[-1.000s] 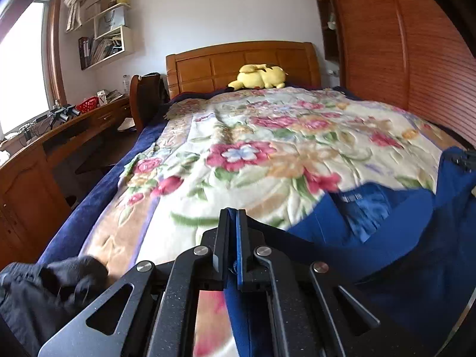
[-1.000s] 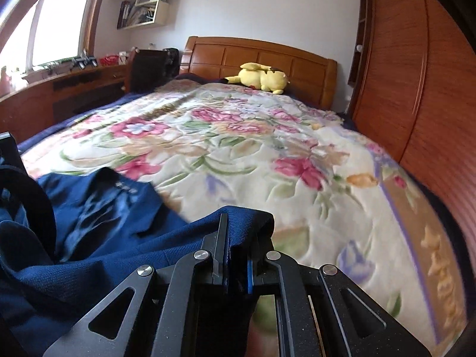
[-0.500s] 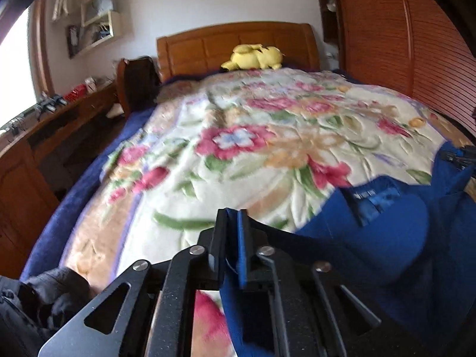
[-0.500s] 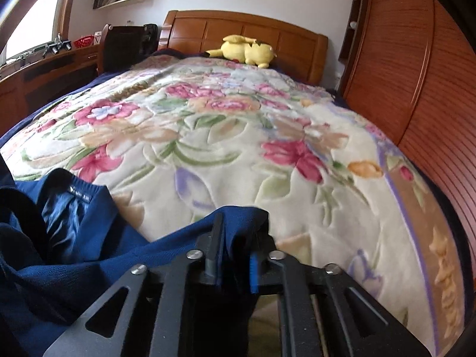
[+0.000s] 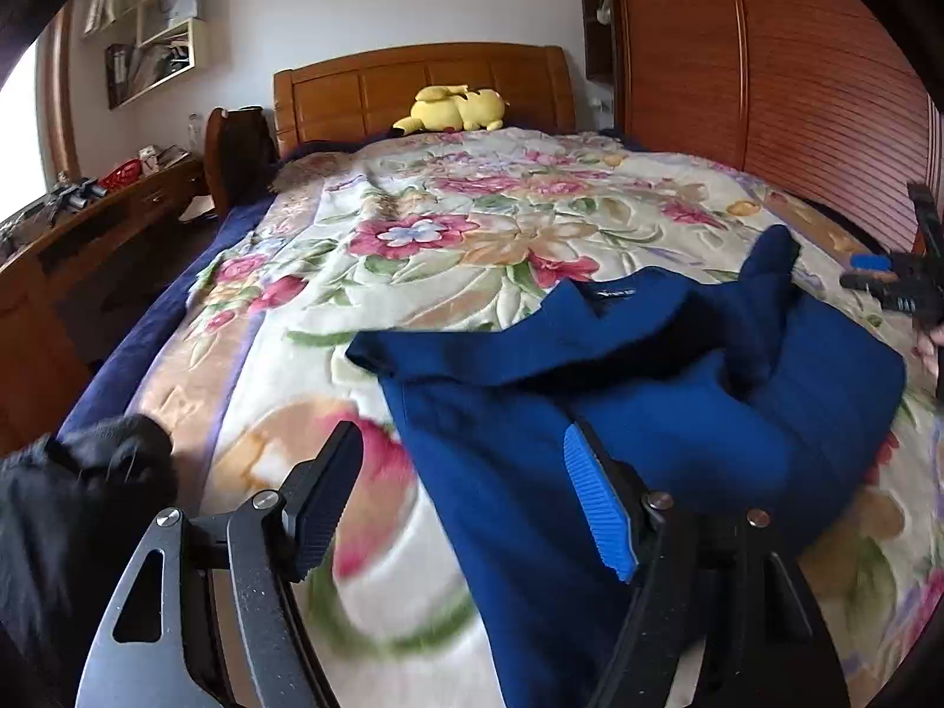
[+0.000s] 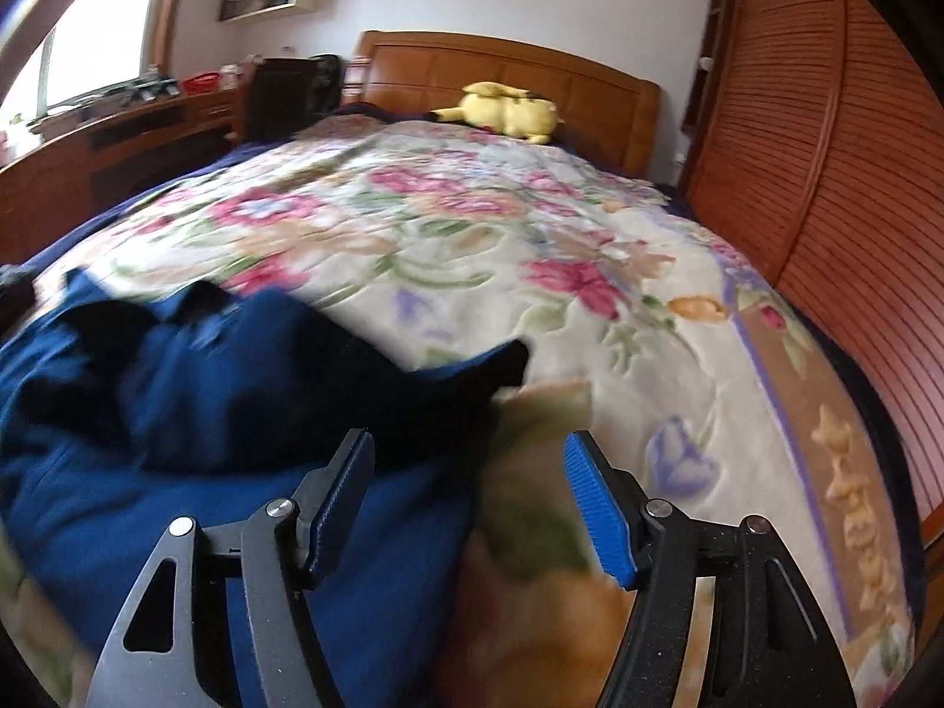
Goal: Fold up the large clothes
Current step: 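Fold the hem up toward the collar with both tools and release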
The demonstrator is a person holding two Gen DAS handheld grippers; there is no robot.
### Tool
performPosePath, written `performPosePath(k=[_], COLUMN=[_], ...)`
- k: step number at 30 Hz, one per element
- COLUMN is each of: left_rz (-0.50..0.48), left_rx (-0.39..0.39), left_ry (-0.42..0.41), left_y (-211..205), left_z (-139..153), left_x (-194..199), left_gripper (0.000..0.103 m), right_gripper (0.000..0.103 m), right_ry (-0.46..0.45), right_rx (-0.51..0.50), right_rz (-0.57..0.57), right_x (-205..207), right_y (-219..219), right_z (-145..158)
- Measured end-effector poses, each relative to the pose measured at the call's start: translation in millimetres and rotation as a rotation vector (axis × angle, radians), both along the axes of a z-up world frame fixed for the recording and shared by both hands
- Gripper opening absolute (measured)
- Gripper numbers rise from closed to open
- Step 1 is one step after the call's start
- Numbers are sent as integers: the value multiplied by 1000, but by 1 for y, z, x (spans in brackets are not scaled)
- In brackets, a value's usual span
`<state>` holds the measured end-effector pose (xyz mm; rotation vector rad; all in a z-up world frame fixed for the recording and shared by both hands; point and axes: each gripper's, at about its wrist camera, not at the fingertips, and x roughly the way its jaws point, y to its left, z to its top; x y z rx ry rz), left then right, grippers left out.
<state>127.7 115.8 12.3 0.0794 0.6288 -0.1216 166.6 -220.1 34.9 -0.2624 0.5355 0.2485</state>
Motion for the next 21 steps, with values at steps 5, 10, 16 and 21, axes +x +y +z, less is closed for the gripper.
performPosePath(k=[5, 10, 16, 21], left_rz=[-2, 10, 29, 31], left_rx=[-39, -49, -26, 0], left_ry=[32, 66, 71, 74], left_y=[0, 0, -3, -7], left_z=[-16, -34, -44, -54], left_x=[-29, -38, -39, -40], left_gripper=[72, 72, 72, 73], right_gripper=[75, 77, 86, 88], right_ry=[47, 84, 99, 142], right_rx=[35, 20, 68, 123], right_rz=[65, 56, 34, 41], right_x=[-57, -79, -80, -76], right_y=[0, -2, -17, -24], right_z=[-17, -37, -46, -52])
